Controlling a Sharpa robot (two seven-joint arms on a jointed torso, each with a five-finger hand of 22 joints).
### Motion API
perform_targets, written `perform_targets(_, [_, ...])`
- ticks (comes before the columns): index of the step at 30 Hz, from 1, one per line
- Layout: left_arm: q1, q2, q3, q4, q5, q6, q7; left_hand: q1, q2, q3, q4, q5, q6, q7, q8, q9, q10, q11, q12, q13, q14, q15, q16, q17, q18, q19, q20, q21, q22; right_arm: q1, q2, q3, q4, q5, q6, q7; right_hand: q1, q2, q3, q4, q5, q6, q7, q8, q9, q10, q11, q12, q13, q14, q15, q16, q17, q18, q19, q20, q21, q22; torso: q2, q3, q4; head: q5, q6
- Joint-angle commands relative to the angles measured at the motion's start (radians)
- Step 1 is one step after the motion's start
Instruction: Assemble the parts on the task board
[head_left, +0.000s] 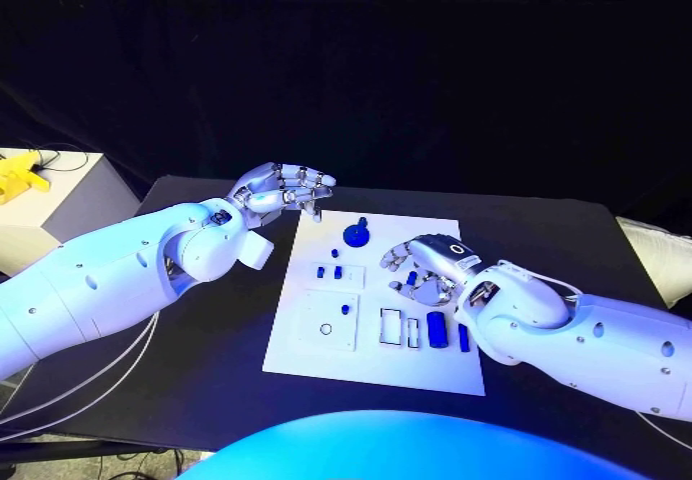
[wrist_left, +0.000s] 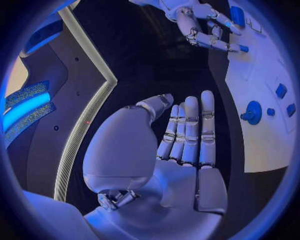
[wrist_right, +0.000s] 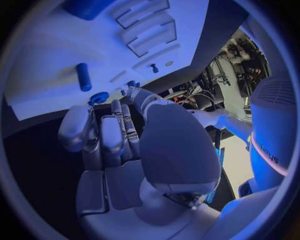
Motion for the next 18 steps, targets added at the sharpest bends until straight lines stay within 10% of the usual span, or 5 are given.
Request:
perform_targets(1, [-0.003,-0.001,0.001,0.002,0.009,0.012,0.005,0.007,0.006,-0.006,0.001,-0.001,0.003,0.005,0.006,-0.002,-0.001,0.005,-0.006,-0.002,0.000,0.003,-0.004,-0.002,0.015,0.008,-0.001,-0.004,-0.002,0.017,-0.027,0.002,0.003,0.075,0.090,0.052,-0.001,-0.014,0.005,0.000,-0.001,0.004,0.000,-0.006,-0.001,0.002,0.002,-0.006,-0.001,0.007,-0.001,0.007,0.005,-0.013,0.011,-0.002,0.009,0.005,-0.002,0.0002,-0.0027,-0.001,0.000])
perform_targets(18, [-0.011,-0.003,0.001,0.003,0.009,0.013,0.005,0.007,0.006,-0.006,0.001,-0.001,0.003,0.005,0.006,-0.002,-0.001,0.005,-0.006,-0.002,0.000,0.003,-0.004,-0.002,0.015,0.008,-0.001,-0.004,-0.002,0.045,-0.045,0.009,-0.053,-0.055,0.198,0.023,-0.007,-0.027,-0.034,-0.003,-0.021,-0.012,-0.014,-0.020,-0.003,-0.053,0.000,-0.035,-0.002,0.009,-0.002,0.021,0.017,-0.008,0.004,-0.002,-0.019,-0.005,-0.001,-0.0012,-0.0009,-0.001,0.000])
